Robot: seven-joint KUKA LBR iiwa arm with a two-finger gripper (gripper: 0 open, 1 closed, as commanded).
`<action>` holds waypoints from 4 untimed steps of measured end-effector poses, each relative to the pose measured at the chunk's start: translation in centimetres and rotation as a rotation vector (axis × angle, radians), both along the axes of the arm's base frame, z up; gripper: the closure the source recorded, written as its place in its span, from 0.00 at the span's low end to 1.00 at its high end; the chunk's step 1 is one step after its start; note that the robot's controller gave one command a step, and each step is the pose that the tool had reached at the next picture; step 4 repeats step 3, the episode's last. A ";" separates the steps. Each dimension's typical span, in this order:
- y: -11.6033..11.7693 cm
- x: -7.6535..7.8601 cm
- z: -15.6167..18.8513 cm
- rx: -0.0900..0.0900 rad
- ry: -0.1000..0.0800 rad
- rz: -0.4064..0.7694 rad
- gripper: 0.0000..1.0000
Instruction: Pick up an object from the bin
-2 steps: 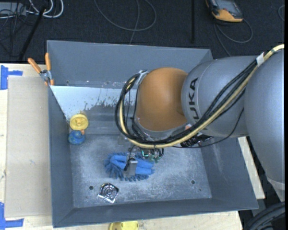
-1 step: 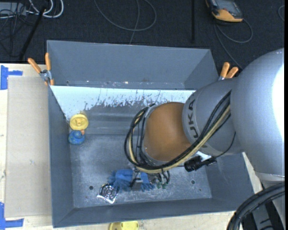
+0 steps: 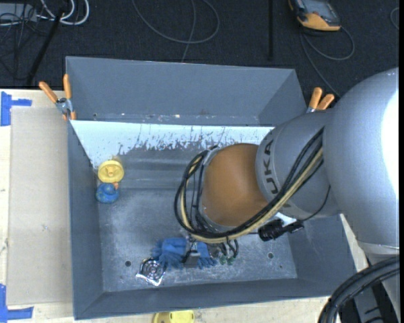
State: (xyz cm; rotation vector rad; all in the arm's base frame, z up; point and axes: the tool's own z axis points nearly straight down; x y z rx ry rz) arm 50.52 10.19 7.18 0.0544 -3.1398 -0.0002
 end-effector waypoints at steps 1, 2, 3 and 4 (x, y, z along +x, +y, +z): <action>0.7 4.3 5.6 0.000 -0.002 0.004 1.00; 0.7 4.3 5.6 0.000 -0.002 0.003 1.00; -2.8 5.6 16.7 0.000 -0.003 -0.025 1.00; -2.8 5.6 16.7 0.000 -0.003 -0.025 1.00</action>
Offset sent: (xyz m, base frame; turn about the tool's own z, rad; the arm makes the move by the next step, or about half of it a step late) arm 0.0000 0.0000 0.0000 0.0000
